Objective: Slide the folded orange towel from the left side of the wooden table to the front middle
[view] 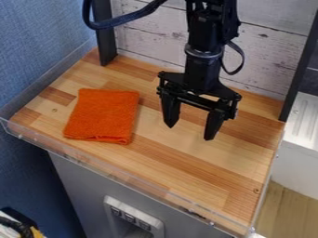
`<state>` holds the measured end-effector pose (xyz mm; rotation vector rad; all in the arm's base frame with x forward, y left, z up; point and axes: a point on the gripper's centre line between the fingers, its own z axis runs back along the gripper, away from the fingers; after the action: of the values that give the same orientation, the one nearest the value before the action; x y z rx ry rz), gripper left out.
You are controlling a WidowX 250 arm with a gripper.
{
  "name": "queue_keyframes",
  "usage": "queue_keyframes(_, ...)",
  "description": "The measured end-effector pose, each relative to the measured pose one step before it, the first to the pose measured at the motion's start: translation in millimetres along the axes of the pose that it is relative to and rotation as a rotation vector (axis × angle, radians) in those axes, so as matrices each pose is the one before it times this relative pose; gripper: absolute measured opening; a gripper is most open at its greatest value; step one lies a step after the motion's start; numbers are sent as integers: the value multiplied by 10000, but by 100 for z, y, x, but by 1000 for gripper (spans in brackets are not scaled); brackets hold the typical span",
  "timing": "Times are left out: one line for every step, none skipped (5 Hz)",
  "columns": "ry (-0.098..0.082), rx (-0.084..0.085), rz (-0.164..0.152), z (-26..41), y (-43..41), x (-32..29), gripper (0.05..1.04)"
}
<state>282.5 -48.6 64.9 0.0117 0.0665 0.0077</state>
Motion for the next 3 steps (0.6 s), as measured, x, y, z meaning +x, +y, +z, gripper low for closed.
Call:
queue_keyframes(83, -38, 175, -747, 1519, -291, 998)
queue_keyframes(-111, -138, 405, -408, 2279, -229, 998)
queue_keyframes(-325, -125, 505, 406, 2919, 18, 998)
